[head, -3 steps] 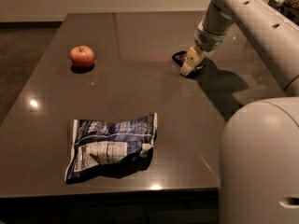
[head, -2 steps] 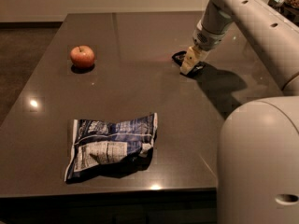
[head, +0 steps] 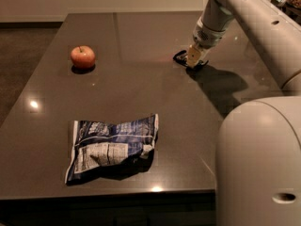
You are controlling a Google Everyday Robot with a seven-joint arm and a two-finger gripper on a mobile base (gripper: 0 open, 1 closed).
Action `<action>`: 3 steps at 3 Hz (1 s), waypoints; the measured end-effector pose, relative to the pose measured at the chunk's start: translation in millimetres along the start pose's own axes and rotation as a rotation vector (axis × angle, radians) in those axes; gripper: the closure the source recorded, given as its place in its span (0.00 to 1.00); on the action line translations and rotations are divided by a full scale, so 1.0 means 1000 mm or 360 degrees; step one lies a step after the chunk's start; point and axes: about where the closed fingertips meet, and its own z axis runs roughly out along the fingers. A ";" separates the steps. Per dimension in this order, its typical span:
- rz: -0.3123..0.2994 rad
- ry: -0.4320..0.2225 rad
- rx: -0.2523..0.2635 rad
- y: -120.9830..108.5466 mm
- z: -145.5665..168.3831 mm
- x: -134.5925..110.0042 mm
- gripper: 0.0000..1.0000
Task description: Pick rxbar chocolate
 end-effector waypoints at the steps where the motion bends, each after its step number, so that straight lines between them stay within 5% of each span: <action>1: -0.0029 -0.0040 -0.0026 0.004 -0.015 -0.007 1.00; 3: -0.0116 -0.0156 -0.0044 0.015 -0.053 -0.025 1.00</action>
Offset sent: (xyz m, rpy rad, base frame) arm -0.0092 0.0080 0.0609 0.0676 -0.0384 0.0638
